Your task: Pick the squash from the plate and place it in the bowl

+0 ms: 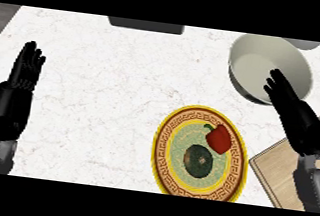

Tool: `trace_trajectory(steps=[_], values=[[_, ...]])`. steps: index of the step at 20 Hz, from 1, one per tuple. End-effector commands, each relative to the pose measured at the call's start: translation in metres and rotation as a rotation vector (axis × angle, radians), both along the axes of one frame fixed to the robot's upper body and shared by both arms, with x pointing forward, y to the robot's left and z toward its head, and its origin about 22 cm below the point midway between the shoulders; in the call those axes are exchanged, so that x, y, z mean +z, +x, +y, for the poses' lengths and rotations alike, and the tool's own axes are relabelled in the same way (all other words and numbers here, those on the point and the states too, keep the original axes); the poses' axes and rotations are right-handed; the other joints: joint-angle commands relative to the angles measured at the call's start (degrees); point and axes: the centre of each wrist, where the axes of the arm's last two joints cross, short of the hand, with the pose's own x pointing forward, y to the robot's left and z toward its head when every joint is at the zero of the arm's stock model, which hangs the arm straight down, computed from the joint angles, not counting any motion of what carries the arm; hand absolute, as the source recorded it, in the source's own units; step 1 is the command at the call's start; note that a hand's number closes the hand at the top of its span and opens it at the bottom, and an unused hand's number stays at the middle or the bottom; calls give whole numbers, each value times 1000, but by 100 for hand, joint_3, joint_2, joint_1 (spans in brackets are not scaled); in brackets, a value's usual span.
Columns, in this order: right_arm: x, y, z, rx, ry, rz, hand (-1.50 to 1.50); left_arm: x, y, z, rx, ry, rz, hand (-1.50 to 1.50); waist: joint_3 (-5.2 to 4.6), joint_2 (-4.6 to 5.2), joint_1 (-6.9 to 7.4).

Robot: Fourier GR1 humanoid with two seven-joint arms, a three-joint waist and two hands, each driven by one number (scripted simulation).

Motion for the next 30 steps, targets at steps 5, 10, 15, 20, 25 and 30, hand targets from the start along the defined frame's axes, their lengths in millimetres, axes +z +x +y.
trace_trajectory(steps=[5,10,15,20,25,30], values=[[10,17,88,767,305,-123,150,6,11,2,-22,83,39,0,181,23,557],[-19,44,38,663,369,-266,-150,17,27,5,0,103,106,0,148,66,336],[15,59,6,954,338,-428,-150,11,20,-5,-31,100,134,0,145,2,375],[53,62,-9,1080,93,-450,-150,21,26,-9,-22,100,150,0,132,-72,258],[88,64,28,1179,-238,-524,-150,10,31,-16,-6,101,155,0,113,-57,260],[82,55,50,1287,-465,-557,-150,24,38,-14,2,107,163,0,107,-94,196]])
